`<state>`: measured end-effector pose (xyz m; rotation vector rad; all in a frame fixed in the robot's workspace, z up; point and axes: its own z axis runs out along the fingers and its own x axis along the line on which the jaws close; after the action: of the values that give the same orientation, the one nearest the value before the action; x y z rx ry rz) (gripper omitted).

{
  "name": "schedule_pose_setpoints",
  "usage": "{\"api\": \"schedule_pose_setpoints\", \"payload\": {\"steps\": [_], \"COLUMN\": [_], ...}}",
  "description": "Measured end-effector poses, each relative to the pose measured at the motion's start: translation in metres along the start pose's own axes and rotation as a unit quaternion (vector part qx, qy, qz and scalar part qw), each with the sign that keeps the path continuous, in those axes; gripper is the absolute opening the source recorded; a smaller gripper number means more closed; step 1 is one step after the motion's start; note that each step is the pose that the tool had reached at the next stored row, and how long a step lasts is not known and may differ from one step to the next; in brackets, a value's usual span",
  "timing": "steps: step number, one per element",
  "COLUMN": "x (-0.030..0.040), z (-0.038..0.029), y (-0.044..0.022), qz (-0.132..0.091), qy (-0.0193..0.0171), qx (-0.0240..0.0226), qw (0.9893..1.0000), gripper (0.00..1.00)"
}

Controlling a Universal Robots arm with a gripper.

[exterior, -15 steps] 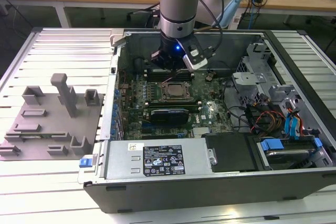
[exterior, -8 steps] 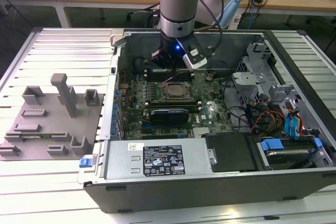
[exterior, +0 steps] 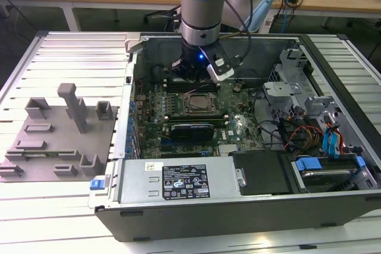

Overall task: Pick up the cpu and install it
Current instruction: 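Install the first cpu locking lever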

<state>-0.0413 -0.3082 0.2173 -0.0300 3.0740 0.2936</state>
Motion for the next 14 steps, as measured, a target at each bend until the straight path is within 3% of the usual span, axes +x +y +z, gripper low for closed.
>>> {"api": "schedule_pose_setpoints", "payload": {"steps": [7, 9, 10, 14], "x": [0.0005, 0.0007, 0.0013, 0.0024], "z": [0.0072, 0.0092, 0.0104, 0.0128], "y": [-0.0014, -0.0018, -0.0020, -0.0024], "qz": [-0.001, -0.002, -0.003, -0.005], "qy": [-0.0053, -0.0099, -0.0149, -0.0264], "qx": [0.0002, 0.0003, 0.0006, 0.0028], "qw": [1.0000, 0.9999, 0.9999, 0.9996], "gripper": [0.11, 0.11, 0.11, 0.11]}}
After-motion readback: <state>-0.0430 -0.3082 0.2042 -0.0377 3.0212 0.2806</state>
